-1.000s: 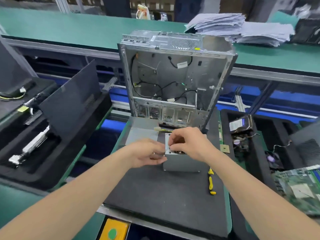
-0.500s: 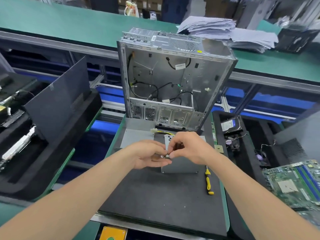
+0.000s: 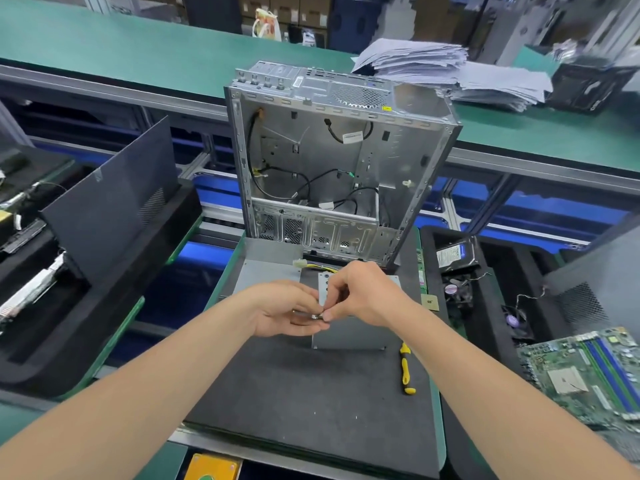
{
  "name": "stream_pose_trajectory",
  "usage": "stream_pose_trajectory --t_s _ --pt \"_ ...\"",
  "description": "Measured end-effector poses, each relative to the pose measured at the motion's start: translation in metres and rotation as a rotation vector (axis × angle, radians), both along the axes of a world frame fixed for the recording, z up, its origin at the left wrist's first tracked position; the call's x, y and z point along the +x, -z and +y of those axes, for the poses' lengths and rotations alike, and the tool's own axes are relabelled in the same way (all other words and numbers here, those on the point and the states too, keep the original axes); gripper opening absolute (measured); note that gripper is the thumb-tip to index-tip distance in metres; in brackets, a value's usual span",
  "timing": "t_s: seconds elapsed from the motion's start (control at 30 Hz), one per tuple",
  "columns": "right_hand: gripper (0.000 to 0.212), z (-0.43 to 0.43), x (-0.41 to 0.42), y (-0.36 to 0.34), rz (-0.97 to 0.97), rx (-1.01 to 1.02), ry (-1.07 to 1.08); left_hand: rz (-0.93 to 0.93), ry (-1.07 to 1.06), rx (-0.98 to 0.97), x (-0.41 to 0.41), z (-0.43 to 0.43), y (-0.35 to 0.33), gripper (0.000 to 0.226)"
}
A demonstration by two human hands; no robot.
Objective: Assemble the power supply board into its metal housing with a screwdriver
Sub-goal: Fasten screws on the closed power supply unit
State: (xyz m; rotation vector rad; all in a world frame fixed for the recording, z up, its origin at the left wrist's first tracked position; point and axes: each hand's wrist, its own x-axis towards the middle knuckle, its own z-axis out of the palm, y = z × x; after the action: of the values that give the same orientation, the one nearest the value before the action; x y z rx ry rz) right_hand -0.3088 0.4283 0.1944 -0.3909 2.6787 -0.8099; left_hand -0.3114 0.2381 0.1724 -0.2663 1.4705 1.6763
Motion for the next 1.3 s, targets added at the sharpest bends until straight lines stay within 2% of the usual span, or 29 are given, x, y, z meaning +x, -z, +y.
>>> stream_pose_trajectory --t_s 0.13,0.27,0.4,0.53,0.67,0.73,0.83,0.9,0.97,1.07,1.17,1.23,1.3 --pt "0.028 0.006 -0.002 0.001 0.024 0.011 -0.037 0.008 0.101 0.017 -0.002 -0.003 -0.004 0.01" --pt "0.033 0.008 -0.003 0.003 0.07 0.034 -0.079 0.062 0.065 -0.06 -0.005 0.001 0.001 0.031" --pt "0.035 0.019 0.001 0.001 0.115 0.046 -0.067 0.087 0.101 -0.088 -0.008 0.002 0.0 0.031" --pt "0.037 0.052 0.005 0.002 0.207 0.01 0.129 0.098 0.116 -0.137 -0.011 0.005 -0.001 0.027" --pt "0.037 0.093 0.008 0.023 0.336 -0.03 0.456 0.125 0.146 -0.206 -0.012 0.01 -0.002 0.02" --pt "0.031 0.112 0.013 0.039 0.238 0.013 0.566 0.13 0.149 -0.223 -0.012 0.012 -0.003 0.019" --pt "0.025 0.122 0.027 0.063 -0.106 0.175 0.512 0.139 0.143 -0.246 -0.01 0.014 -0.005 0.02" --pt "0.041 0.116 0.042 0.075 -0.32 0.241 0.435 0.155 0.128 -0.273 -0.009 0.016 -0.005 0.021" --pt "0.055 0.108 0.054 0.081 -0.406 0.281 0.404 0.162 0.114 -0.29 -0.008 0.017 -0.005 0.022" --pt "0.055 0.102 0.057 0.08 -0.389 0.327 0.414 0.14 0.101 -0.264 -0.007 0.015 -0.005 0.024" --pt "0.042 0.111 0.048 0.066 -0.337 0.203 0.51 0.099 0.088 -0.213 -0.008 0.011 -0.006 0.025" --pt "0.027 0.12 0.041 0.049 -0.207 0.071 0.593 0.094 0.081 -0.209 -0.008 0.011 -0.005 0.024" --pt "0.02 0.127 0.034 0.029 0.014 0.011 0.645 0.104 0.065 -0.219 -0.007 0.012 -0.002 0.023"
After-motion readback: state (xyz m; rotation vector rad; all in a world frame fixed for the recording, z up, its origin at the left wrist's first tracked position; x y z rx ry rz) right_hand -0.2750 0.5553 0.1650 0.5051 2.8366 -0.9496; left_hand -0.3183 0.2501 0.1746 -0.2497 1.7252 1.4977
